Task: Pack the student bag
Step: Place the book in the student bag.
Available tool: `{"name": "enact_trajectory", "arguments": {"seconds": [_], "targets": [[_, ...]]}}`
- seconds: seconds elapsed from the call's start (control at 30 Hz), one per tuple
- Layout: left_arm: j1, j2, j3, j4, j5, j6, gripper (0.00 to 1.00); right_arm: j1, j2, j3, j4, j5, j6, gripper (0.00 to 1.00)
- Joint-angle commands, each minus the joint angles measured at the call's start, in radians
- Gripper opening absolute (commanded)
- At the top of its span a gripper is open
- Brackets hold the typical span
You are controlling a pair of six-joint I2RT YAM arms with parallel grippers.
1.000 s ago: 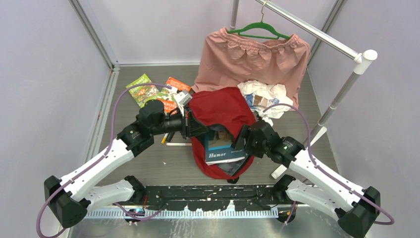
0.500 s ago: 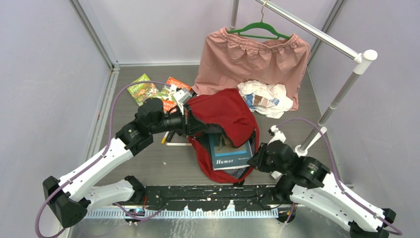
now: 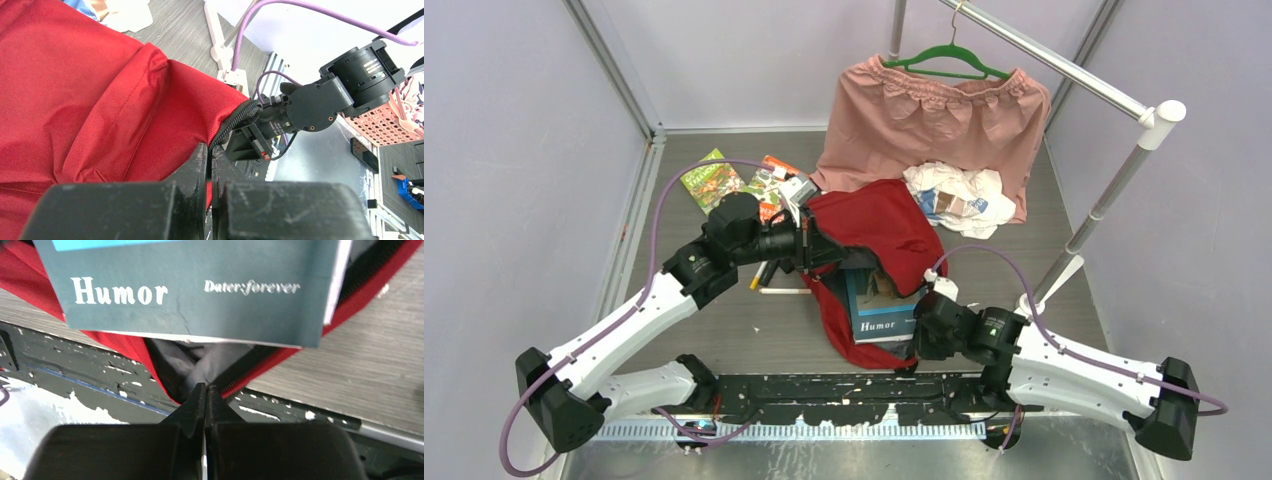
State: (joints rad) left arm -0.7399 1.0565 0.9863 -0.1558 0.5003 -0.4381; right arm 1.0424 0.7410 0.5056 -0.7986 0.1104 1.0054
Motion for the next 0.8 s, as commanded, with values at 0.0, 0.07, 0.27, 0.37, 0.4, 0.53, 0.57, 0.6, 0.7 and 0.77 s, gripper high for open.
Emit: {"name": "enact_trajectory", "arguments": {"seconds": [0.0,0.07,0.27,0.37,0.4,0.53,0.57,0.6,0.7,0.77], "targets": [[-0.006,-0.02,0.061,0.067,0.015,-0.005,0.0,0.007,0.039,-0.011,0.167,0.068,0.016,0.01],[-0.006,-0.02,0.06,0.068,0.022,-0.005,0.0,0.008,0.08,-0.015,0.211,0.099,0.017,0.01],[-0.007,-0.03,0.048,0.07,0.041,-0.015,0.0,0.006,0.185,0.015,0.357,0.207,-0.027,0.01],[-0.007,-0.037,0.048,0.07,0.053,-0.022,0.0,0.006,0.27,0.097,0.346,0.301,-0.096,0.01],[-0.007,-0.04,0.047,0.068,0.055,-0.022,0.0,0.004,0.294,0.127,0.338,0.338,-0.117,0.01],[-0.009,-0.056,0.043,0.067,0.057,-0.024,0.0,-0.045,0.366,0.192,0.367,0.356,-0.187,0.01],[-0.009,-0.058,0.045,0.067,0.061,-0.024,0.0,-0.058,0.372,0.206,0.368,0.357,-0.188,0.01],[-0.01,-0.06,0.047,0.065,0.065,-0.026,0.0,-0.07,0.372,0.213,0.368,0.357,-0.187,0.01],[-0.01,-0.069,0.044,0.057,0.07,-0.022,0.0,-0.107,0.355,0.205,0.403,0.336,-0.184,0.01],[-0.01,-0.073,0.038,0.056,0.064,-0.016,0.0,-0.128,0.35,0.205,0.419,0.309,-0.18,0.01]]}}
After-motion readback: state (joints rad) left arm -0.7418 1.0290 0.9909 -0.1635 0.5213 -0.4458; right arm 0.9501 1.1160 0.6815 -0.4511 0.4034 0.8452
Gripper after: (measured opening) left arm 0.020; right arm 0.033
